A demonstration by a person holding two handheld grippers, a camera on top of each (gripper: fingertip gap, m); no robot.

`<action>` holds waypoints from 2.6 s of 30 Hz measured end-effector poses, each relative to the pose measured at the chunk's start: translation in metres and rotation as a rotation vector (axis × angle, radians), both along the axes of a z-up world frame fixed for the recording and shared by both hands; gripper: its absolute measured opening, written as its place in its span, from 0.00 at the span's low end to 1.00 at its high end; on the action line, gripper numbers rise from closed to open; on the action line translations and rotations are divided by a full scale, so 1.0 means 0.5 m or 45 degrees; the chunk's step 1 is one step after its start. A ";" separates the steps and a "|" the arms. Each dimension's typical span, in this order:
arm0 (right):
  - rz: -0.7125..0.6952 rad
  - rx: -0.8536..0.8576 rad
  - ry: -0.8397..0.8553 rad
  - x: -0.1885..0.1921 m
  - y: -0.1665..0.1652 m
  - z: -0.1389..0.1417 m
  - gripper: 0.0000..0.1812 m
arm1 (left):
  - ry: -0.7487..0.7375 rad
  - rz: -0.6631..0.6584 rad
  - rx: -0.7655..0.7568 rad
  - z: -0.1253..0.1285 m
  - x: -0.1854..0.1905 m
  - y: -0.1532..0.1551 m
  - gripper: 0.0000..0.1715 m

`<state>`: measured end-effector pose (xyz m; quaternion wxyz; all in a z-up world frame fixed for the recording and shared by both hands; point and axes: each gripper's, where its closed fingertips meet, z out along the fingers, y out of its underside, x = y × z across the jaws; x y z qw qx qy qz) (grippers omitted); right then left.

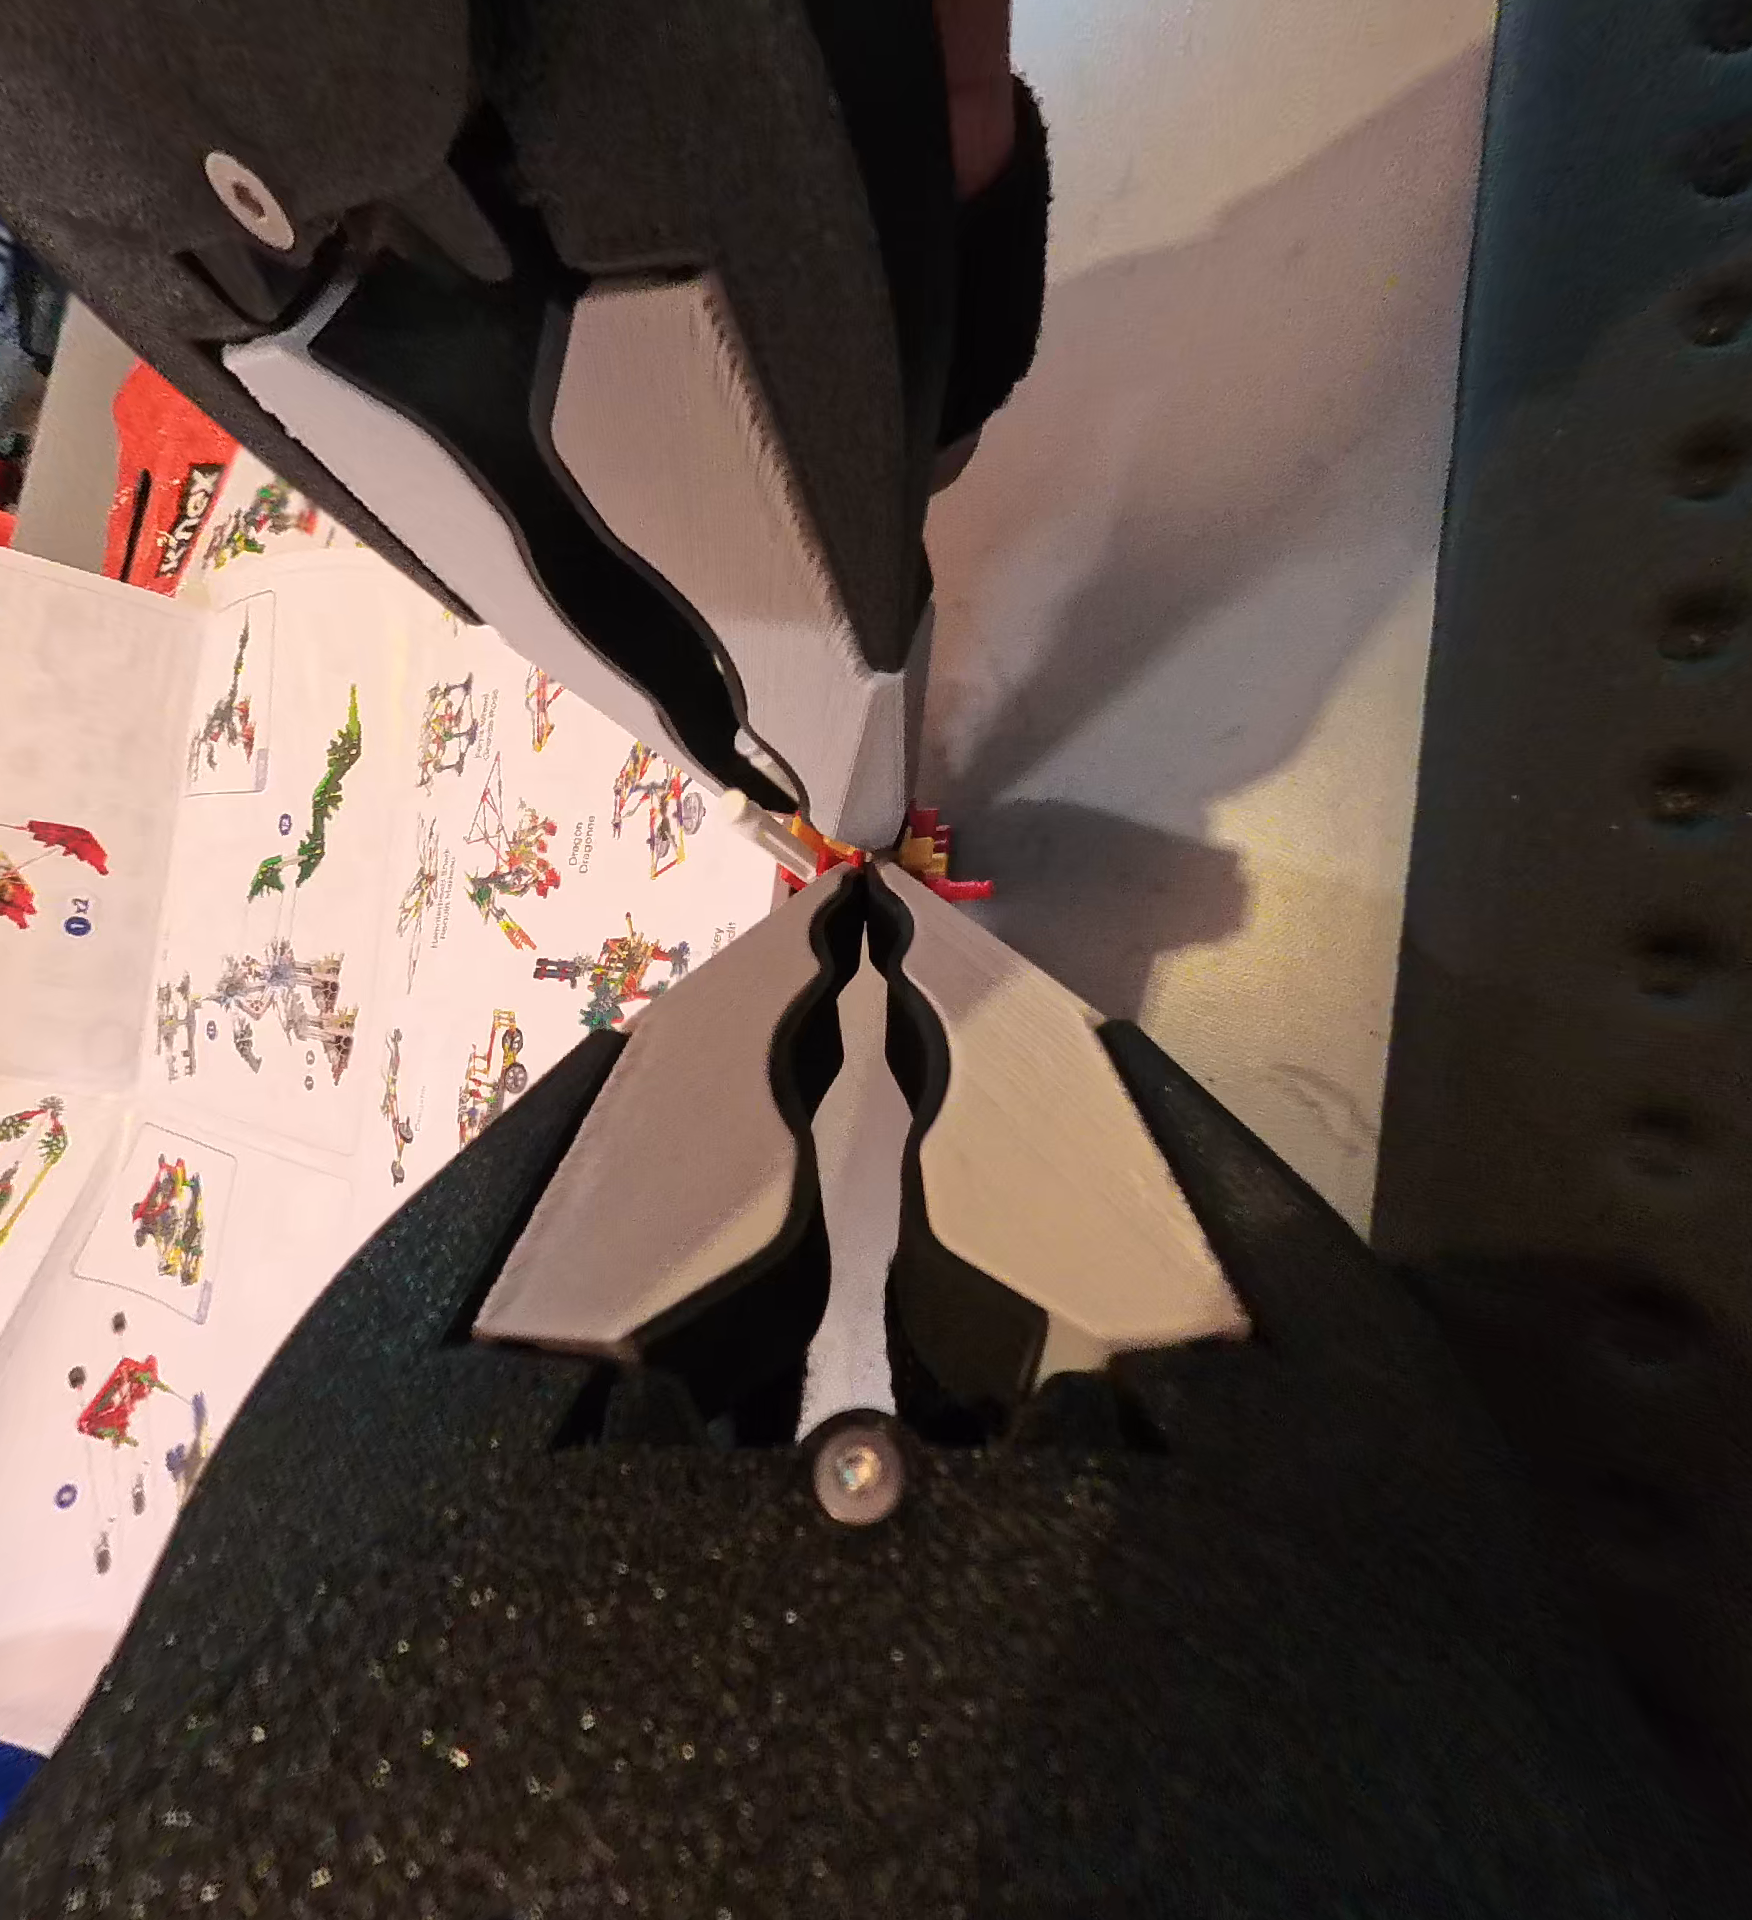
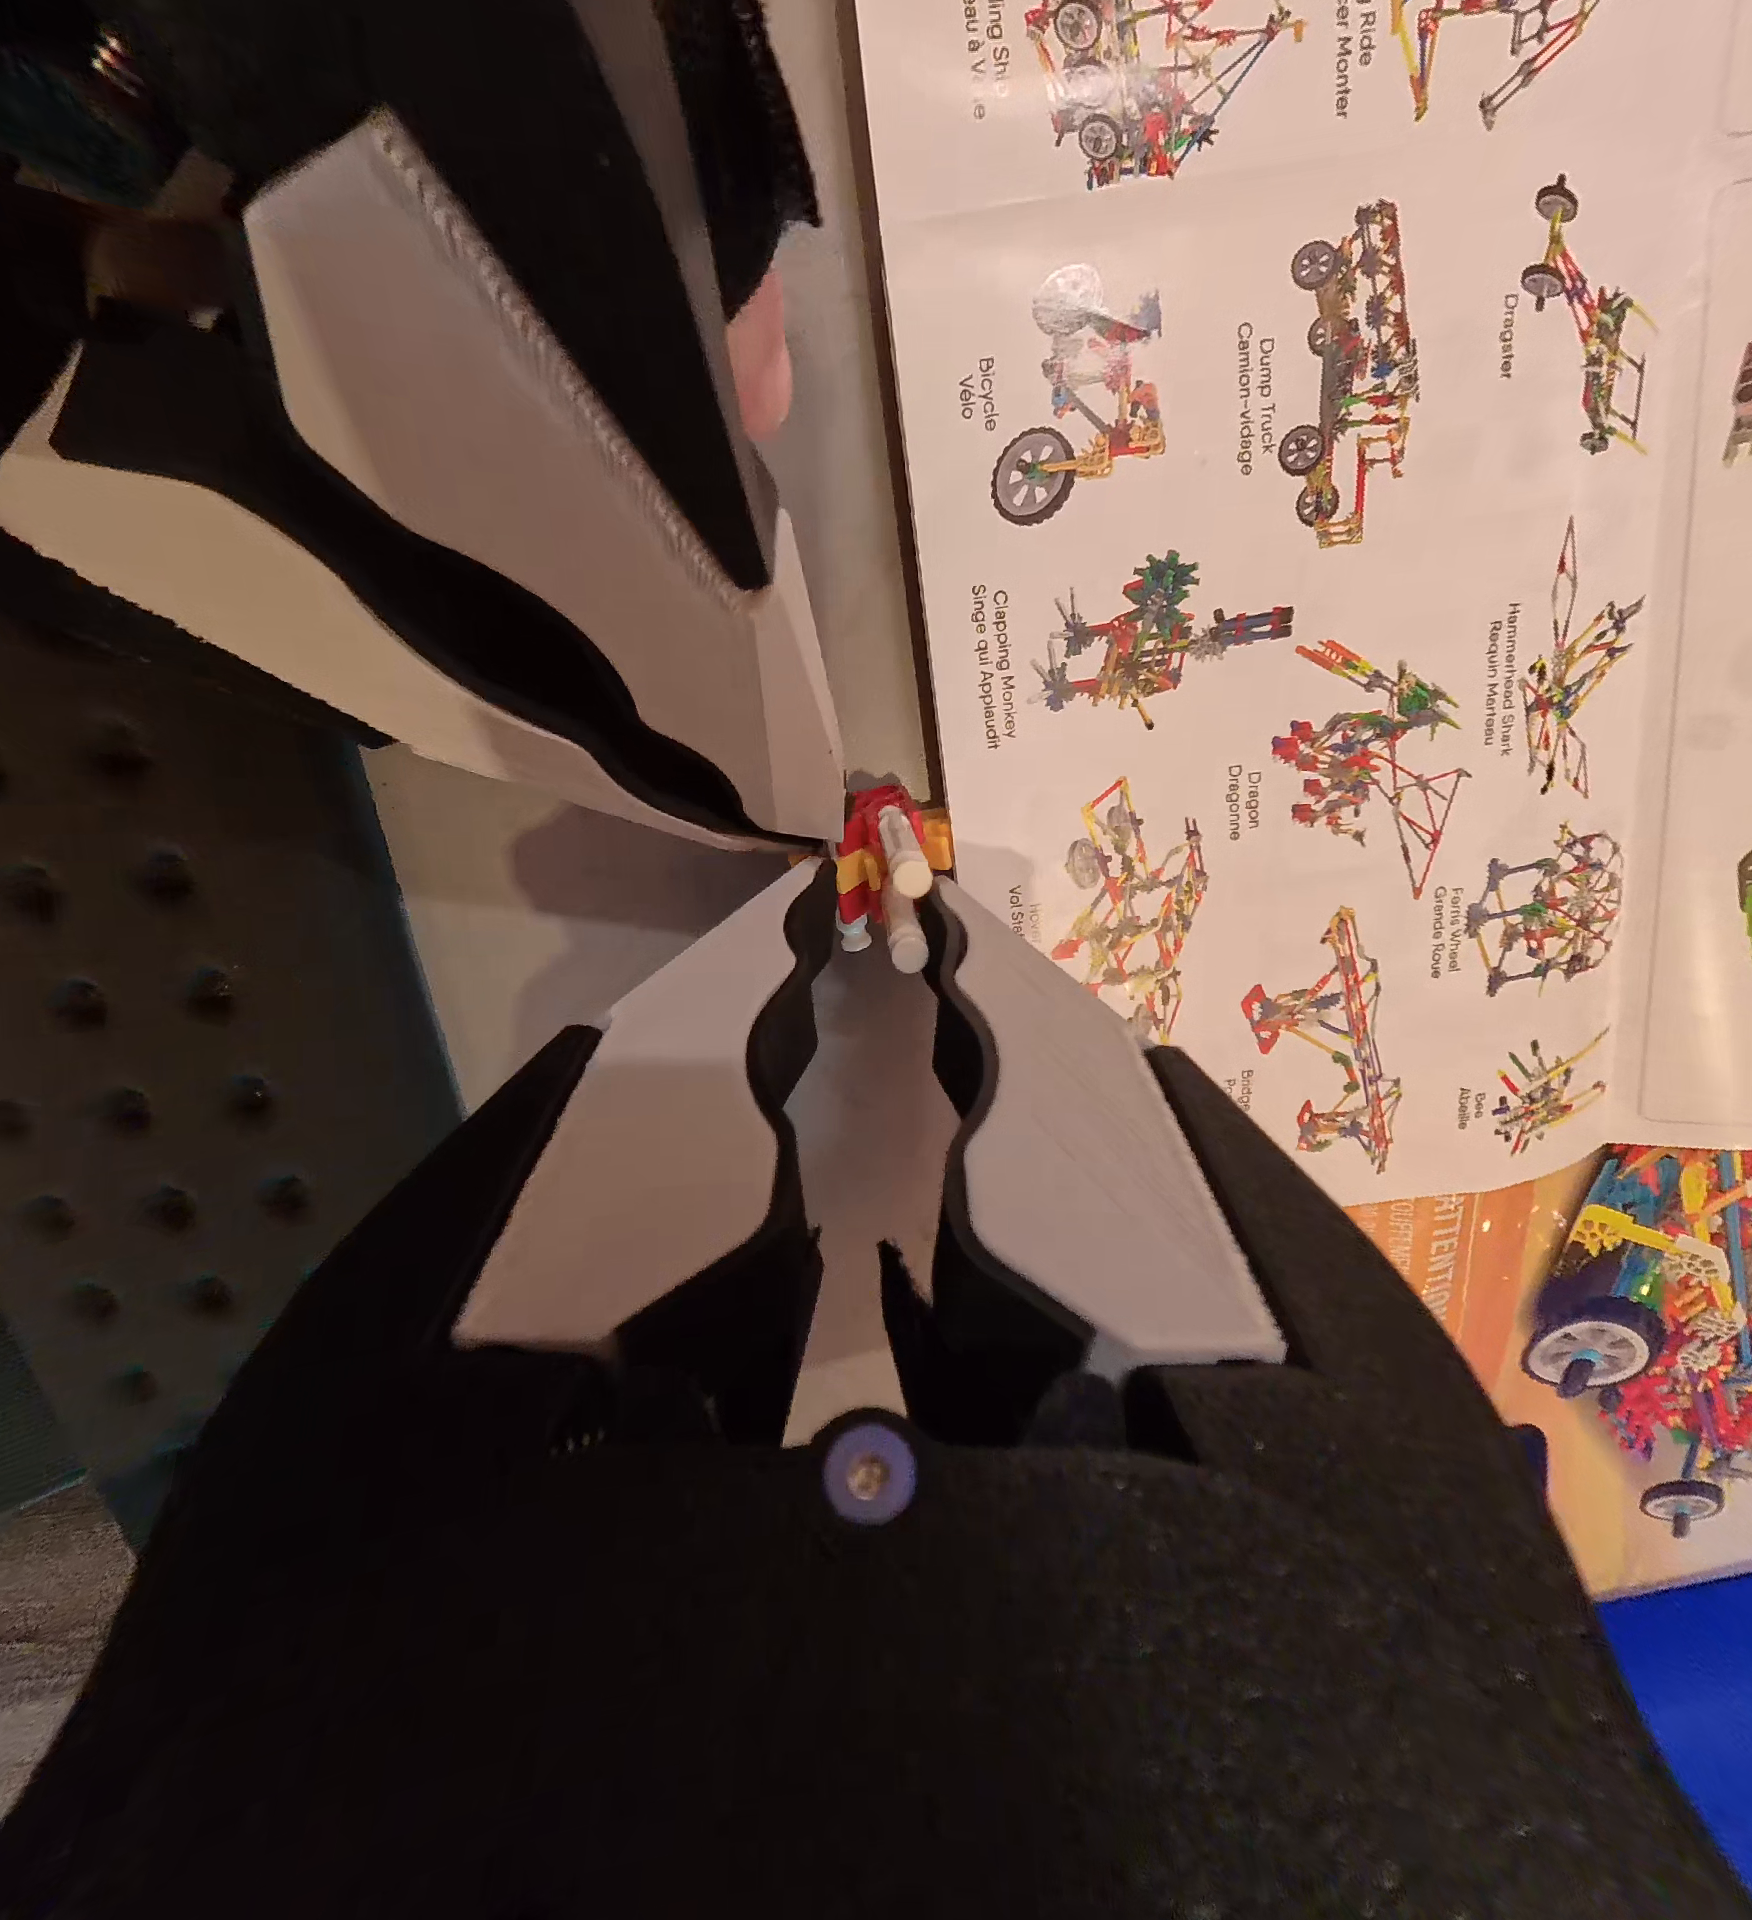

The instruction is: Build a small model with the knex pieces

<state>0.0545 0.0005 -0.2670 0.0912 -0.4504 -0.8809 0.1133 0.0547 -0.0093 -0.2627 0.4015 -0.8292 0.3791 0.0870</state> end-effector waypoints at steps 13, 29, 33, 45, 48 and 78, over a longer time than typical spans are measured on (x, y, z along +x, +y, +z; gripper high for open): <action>-0.023 -0.029 0.056 -0.003 -0.002 0.000 0.08 | -0.066 0.090 0.016 0.004 -0.025 -0.008 0.00; 0.005 -0.029 -0.025 -0.009 -0.006 -0.001 0.08 | 0.043 0.114 0.052 0.001 -0.019 -0.008 0.00; 0.001 -0.033 -0.032 -0.014 -0.004 -0.001 0.08 | 0.052 0.136 0.063 0.001 -0.022 -0.005 0.00; 0.009 0.011 -0.036 -0.001 -0.019 0.000 0.08 | 0.069 0.087 0.081 0.002 -0.009 -0.019 0.00; -0.013 0.016 0.013 0.013 -0.039 0.000 0.08 | 0.047 0.034 0.079 0.003 0.005 -0.041 0.00; 0.035 -0.325 0.305 0.034 -0.046 0.004 0.13 | 0.084 -0.054 0.113 0.005 0.023 -0.034 0.00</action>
